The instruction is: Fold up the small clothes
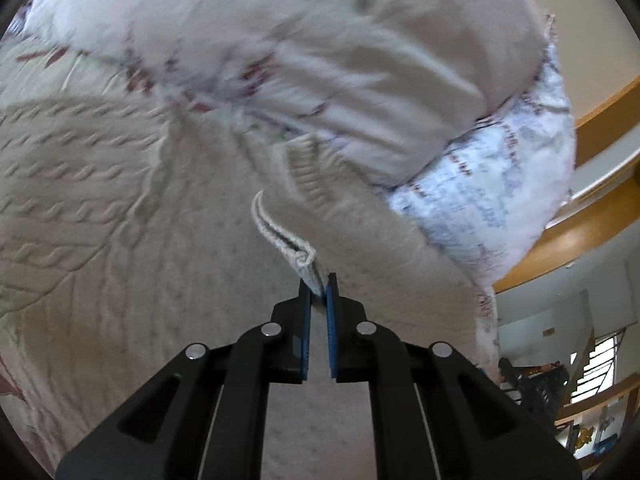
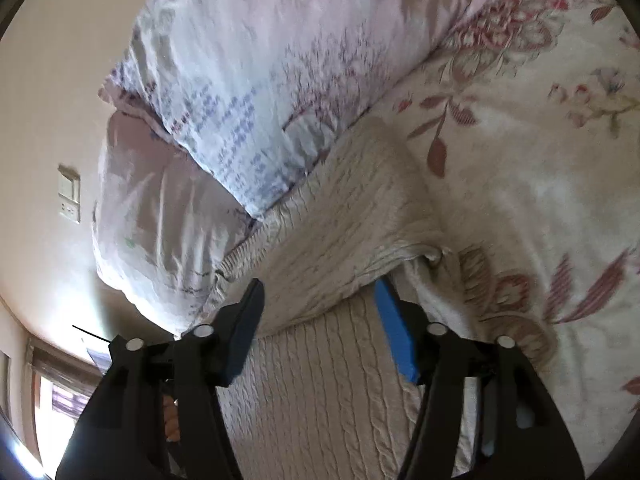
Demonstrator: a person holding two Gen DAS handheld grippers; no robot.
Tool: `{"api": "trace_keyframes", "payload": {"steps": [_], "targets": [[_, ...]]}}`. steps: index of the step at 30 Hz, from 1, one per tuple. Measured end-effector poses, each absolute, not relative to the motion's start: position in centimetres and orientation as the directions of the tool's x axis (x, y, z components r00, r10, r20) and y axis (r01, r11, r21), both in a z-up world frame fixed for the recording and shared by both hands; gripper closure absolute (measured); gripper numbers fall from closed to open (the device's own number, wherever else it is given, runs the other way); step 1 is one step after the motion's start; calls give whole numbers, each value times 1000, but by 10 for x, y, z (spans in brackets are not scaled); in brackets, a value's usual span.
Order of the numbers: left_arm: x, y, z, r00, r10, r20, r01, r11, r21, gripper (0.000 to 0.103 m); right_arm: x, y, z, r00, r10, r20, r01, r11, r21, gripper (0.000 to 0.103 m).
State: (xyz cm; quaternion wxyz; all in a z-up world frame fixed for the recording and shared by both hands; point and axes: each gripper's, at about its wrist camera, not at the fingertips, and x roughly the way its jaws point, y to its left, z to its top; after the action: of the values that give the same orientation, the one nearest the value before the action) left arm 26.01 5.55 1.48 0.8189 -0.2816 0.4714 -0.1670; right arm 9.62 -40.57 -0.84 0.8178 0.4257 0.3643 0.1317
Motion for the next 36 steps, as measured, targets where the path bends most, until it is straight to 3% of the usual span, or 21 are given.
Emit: {"api": "trace_keyframes", "payload": {"steps": [7, 9, 18, 21, 22, 23, 24, 26, 36], "targets": [[257, 60, 4, 488, -528, -695, 30, 806, -591, 96, 111, -403, -16, 715, 404, -571, 228, 638, 736, 65], [258, 55, 6, 495, -511, -703, 60, 827, -559, 95, 113, -407, -16, 740, 347, -577, 248, 656, 713, 90], [254, 61, -8, 497, -502, -708, 24, 824, -567, 91, 109, -403, -20, 741, 268, -616, 278, 713, 644, 94], [244, 67, -2, 493, -522, -696, 28, 809, -587, 81, 106, -402, -17, 737, 272, -619, 265, 726, 635, 82], [237, 75, 1, 495, -540, -681, 32, 794, -607, 69, 103, -401, -16, 736, 278, -617, 256, 730, 634, 78], [233, 80, 4, 501, -548, -670, 35, 786, -617, 60, 100, -400, -14, 737, 286, -612, 243, 733, 635, 68], [226, 89, 7, 513, -551, -658, 37, 780, -625, 58, 97, -399, -13, 741, 294, -605, 228, 737, 637, 55], [209, 115, 14, 547, -545, -635, 33, 773, -634, 53, 92, -394, -8, 750, 307, -586, 187, 752, 632, 41], [153, 260, 8, 679, -321, -660, -285, 713, -640, 54, 89, -346, -11, 715, 473, -515, -86, 790, 607, 38]]}}
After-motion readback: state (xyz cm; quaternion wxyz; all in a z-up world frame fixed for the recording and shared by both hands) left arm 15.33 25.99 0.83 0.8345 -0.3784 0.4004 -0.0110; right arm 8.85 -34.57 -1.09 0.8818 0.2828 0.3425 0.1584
